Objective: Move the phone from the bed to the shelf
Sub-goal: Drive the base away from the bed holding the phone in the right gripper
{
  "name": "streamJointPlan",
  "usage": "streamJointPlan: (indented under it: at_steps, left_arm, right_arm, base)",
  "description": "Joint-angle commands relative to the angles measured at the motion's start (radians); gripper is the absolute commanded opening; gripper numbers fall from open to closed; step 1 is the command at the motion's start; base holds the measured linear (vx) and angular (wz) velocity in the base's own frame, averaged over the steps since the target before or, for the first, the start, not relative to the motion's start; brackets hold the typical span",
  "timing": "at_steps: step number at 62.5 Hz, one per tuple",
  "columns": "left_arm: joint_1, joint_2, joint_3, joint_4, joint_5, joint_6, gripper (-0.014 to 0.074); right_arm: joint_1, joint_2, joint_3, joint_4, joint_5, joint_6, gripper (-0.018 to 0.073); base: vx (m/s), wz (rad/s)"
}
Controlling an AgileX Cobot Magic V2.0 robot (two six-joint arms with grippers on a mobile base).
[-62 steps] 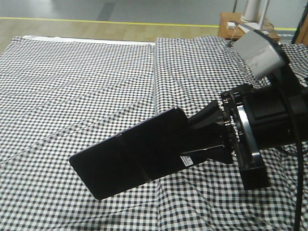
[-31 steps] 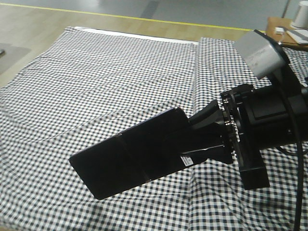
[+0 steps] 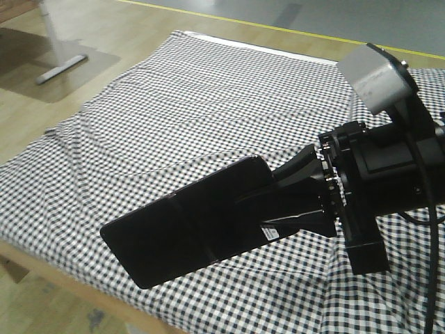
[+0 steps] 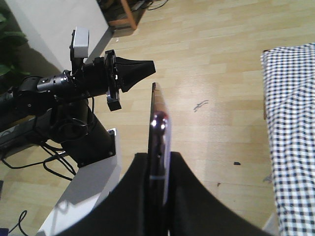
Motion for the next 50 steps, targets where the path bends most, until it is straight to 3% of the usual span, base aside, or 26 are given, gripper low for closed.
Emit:
streamJointPlan:
  at_steps: [1, 50]
  left_arm:
    - [-0.003, -0.005, 0.001, -0.006, -0.068, -0.004, 0.0001]
    - [-0.003, -0.005, 0.001, -0.006, -0.068, -0.004, 0.0001]
  right_arm:
    - [-0.001, -0.023, -0.023, 0.094, 0.070, 0.000, -0.0004]
    - [-0.001, -0.023, -0.023, 0.094, 0.070, 0.000, -0.0004]
  base:
    - [-0.10, 0.37]
    - [-0.09, 0.35]
